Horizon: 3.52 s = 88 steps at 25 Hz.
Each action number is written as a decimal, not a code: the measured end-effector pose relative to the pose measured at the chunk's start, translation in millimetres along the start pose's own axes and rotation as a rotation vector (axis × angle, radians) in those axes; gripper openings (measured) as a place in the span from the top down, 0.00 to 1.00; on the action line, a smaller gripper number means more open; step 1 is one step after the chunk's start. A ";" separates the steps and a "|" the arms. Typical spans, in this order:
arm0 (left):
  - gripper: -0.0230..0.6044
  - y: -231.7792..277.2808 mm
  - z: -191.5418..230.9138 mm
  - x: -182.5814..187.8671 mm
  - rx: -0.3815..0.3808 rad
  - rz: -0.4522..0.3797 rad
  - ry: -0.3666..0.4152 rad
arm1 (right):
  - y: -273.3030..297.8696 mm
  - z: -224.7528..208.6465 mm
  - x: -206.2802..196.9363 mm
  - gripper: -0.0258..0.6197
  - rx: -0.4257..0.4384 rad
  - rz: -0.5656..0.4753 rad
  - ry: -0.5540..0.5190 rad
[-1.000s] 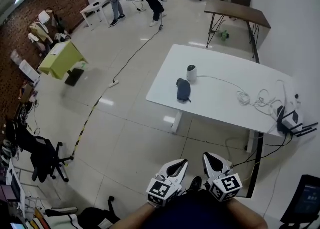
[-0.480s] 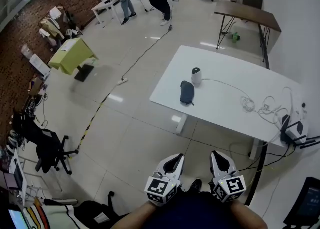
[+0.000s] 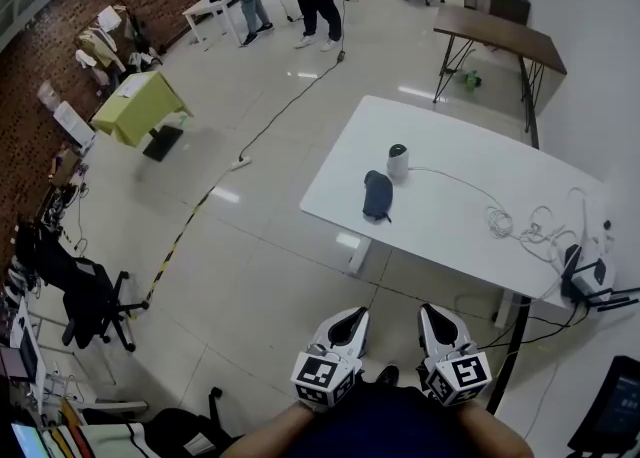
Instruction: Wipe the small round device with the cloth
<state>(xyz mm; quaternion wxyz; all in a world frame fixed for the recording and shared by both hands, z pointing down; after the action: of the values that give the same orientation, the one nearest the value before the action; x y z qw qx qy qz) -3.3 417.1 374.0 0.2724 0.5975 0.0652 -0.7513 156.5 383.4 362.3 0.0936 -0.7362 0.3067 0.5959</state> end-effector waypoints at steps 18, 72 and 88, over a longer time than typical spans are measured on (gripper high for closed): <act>0.96 35.1 114.2 45.5 -0.088 -0.006 -0.075 | 110.8 37.4 8.2 0.94 -0.058 0.057 -0.086; 0.84 216.6 133.5 69.0 0.006 0.146 -0.014 | 235.1 -118.1 57.9 0.94 0.040 0.099 0.045; 0.61 288.3 229.8 -6.6 -0.063 0.439 -0.093 | 295.2 -116.8 37.1 0.94 -0.039 0.264 0.012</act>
<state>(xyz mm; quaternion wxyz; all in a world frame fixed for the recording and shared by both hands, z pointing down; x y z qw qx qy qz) -60.1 79.0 509.6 0.4505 0.5534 -0.0558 -0.6983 89.8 77.5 426.7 -0.0018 -0.6946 0.3899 0.6046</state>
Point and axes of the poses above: the fingertips, and each gripper's own axes: y forward along the fingers, z to its left, x out of its top, the point moved 5 cm from there along -y, backward along the fingers, and after that the axes turned 6 degrees about -x, right-handed, at the moved point
